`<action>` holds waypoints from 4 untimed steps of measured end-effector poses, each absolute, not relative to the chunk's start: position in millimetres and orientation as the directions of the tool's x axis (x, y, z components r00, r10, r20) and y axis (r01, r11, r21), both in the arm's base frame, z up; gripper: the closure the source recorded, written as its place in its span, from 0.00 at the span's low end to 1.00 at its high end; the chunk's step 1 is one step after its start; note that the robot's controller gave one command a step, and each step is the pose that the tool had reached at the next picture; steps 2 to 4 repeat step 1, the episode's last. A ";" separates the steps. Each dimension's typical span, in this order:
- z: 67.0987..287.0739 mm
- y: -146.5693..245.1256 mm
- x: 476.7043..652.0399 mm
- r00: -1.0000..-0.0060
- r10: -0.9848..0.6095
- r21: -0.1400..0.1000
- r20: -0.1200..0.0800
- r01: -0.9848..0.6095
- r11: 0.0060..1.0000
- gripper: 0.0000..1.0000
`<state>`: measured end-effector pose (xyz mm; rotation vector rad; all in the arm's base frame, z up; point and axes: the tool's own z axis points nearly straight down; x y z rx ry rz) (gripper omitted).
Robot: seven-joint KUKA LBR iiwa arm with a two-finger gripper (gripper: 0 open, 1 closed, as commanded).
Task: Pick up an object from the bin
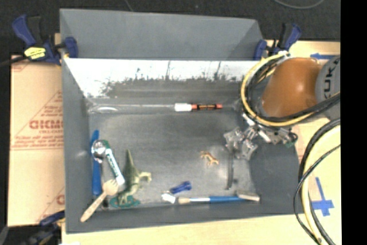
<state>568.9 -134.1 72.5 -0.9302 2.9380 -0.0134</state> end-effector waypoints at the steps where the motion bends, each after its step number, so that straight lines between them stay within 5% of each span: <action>1: 76.9 -152.8 610.4 -0.784 -0.618 -0.035 -0.057 -0.617 0.786 1.00; 4: 76.9 -152.8 610.4 -0.784 -0.618 -0.035 -0.057 -0.617 0.786 1.00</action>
Offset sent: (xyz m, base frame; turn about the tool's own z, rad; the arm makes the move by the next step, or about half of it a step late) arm 0.0301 -0.0271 -0.0025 -0.0112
